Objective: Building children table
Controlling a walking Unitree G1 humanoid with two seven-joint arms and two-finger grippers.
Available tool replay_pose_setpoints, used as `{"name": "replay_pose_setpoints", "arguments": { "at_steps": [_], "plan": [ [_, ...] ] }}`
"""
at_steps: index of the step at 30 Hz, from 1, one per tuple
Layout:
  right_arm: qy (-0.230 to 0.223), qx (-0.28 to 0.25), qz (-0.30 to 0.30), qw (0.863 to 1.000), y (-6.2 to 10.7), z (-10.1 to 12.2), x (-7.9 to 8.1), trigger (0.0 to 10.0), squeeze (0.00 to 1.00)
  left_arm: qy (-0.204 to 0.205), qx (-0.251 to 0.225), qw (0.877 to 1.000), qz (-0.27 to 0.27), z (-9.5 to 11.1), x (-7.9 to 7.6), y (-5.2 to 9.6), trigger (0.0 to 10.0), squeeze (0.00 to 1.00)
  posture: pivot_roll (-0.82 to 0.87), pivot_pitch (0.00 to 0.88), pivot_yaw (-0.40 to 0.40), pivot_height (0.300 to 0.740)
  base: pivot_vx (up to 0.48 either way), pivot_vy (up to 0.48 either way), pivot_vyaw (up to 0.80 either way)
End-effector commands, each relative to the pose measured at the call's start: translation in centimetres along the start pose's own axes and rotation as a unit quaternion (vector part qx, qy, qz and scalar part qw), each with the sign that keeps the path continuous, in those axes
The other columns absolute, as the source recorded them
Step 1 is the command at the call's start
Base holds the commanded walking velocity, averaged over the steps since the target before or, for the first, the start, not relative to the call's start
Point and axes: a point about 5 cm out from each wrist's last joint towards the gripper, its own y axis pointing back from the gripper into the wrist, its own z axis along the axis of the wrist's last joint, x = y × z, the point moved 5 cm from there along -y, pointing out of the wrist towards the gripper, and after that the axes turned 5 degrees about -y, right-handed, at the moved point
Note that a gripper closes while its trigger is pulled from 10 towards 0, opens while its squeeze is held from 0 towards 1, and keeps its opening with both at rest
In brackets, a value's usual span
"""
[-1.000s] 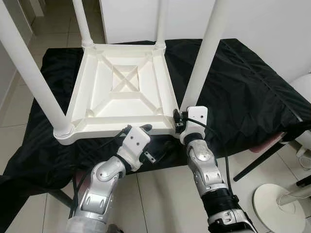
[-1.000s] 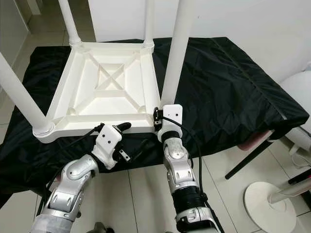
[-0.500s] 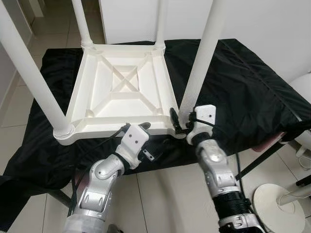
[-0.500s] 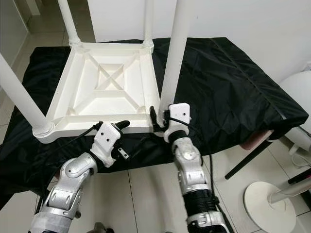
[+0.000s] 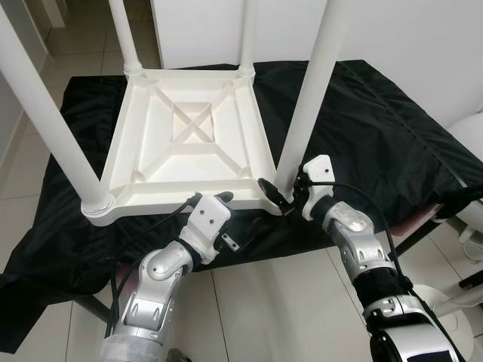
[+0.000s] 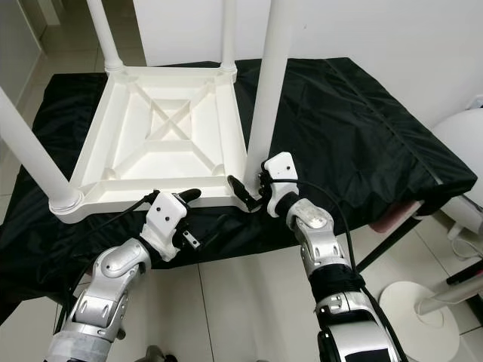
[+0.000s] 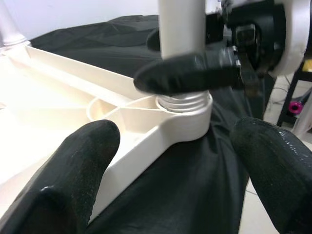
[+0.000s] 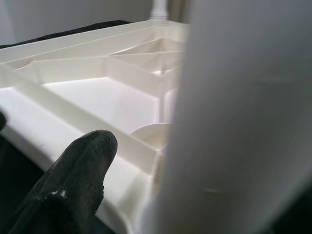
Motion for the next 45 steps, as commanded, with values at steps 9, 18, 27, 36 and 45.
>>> {"name": "replay_pose_setpoints", "arguments": {
  "at_steps": [9,18,27,36,45],
  "plan": [
    [-0.002,0.051,0.054,0.997,-1.0,-1.5,0.2,0.0,0.0,-0.007,0.013,0.998,0.054,-0.3,1.2,0.1,10.0,0.0,-0.03,0.052,-0.023,0.74,0.0,0.0,0.0],
    [-0.01,0.057,0.054,0.997,-0.4,-2.4,-0.1,8.4,0.0,-0.006,0.015,0.998,0.059,-0.4,1.1,0.4,10.0,0.0,-0.02,0.059,-0.024,0.74,0.0,0.0,0.0],
    [-0.016,0.043,-0.065,0.997,-0.2,-2.6,-2.0,10.0,0.0,-0.003,0.021,0.998,0.062,-0.7,1.0,0.7,10.0,0.0,-0.02,0.07,-0.031,0.74,0.0,0.0,0.0],
    [-0.051,0.01,-0.182,0.982,0.6,-2.7,-1.9,10.0,0.0,0.002,0.02,0.998,0.055,-0.7,0.4,0.5,10.0,0.0,-0.03,0.065,-0.029,0.74,0.0,0.0,0.0],
    [-0.059,0.002,-0.354,0.933,2.0,-2.4,-1.3,10.0,0.0,0.002,0.018,0.999,0.051,-0.6,0.3,0.4,10.0,0.0,-0.03,0.061,-0.034,0.74,0.0,0.0,0.0]
  ]
}}
